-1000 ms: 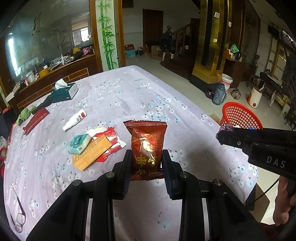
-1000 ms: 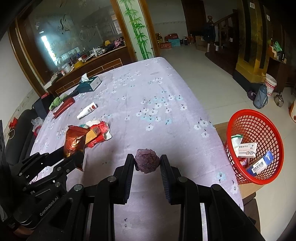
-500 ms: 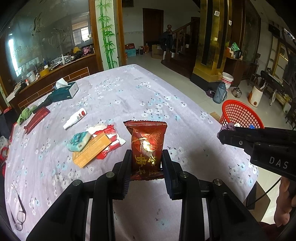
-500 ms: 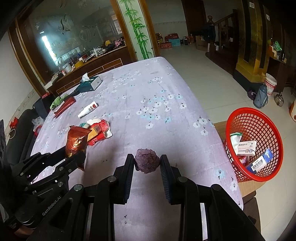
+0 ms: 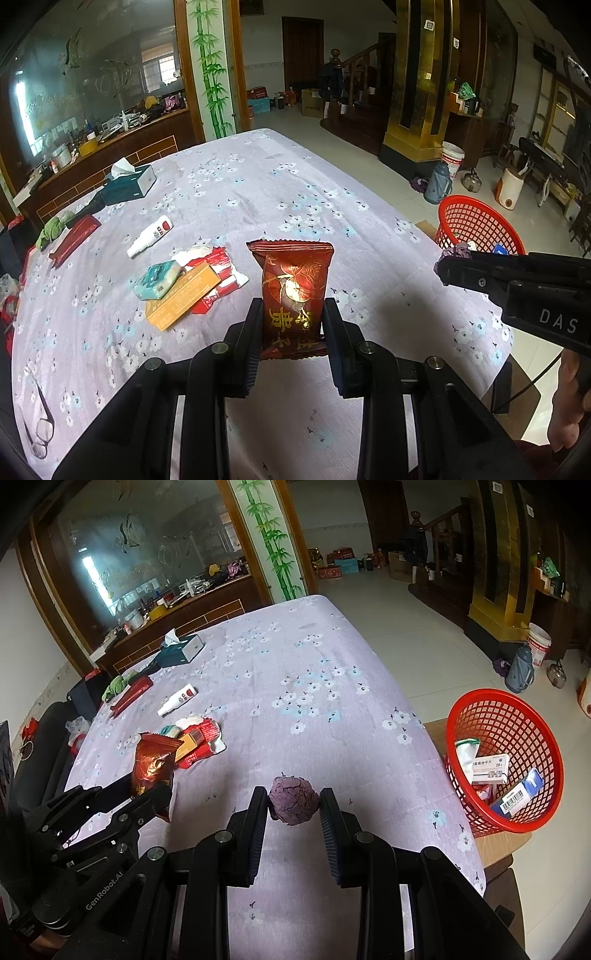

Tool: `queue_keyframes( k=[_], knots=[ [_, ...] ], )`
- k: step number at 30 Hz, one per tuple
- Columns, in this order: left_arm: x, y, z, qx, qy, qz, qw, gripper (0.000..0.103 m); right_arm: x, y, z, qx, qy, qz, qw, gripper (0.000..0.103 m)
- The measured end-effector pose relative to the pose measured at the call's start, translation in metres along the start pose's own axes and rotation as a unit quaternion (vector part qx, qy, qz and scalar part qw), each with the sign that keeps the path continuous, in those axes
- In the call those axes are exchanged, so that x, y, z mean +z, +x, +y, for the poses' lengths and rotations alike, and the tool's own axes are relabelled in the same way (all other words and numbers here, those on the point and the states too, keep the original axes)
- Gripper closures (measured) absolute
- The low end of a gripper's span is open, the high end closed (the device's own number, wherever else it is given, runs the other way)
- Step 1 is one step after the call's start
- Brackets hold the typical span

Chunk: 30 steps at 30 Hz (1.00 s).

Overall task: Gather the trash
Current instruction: 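Carry the red wrapper and purple ball with both tools toward the wastebasket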

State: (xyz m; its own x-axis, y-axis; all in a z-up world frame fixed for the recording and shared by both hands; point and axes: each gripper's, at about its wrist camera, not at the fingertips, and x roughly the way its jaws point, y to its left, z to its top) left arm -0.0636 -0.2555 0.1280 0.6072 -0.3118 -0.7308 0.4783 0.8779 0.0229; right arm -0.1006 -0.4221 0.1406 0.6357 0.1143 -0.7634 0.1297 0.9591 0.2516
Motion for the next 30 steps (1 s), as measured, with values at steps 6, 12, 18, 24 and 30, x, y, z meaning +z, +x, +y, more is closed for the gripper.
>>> queue_keyframes(
  k=[6,12,18,24,30],
  knots=[
    [0.000,0.000,0.000,0.000,0.002,0.000,1.0000,0.073,-0.001,-0.003,-0.003,0.000,0.002,-0.003,1.000,0.072],
    [0.000,0.000,-0.002,0.001,0.003,0.001,1.0000,0.073,-0.001,-0.003,-0.004,0.001,0.004,-0.003,1.000,0.072],
    [0.000,-0.001,-0.002,0.001,0.003,0.001,1.0000,0.073,-0.002,-0.004,-0.005,0.002,0.006,-0.002,1.000,0.072],
    [0.000,0.001,-0.004,-0.002,0.005,0.002,1.0000,0.073,-0.002,-0.007,-0.009,0.000,0.009,-0.001,1.000,0.072],
    [-0.001,0.008,-0.013,-0.012,0.013,0.008,0.9998,0.073,-0.007,-0.011,-0.022,-0.007,0.020,0.000,1.000,0.072]
  ],
)
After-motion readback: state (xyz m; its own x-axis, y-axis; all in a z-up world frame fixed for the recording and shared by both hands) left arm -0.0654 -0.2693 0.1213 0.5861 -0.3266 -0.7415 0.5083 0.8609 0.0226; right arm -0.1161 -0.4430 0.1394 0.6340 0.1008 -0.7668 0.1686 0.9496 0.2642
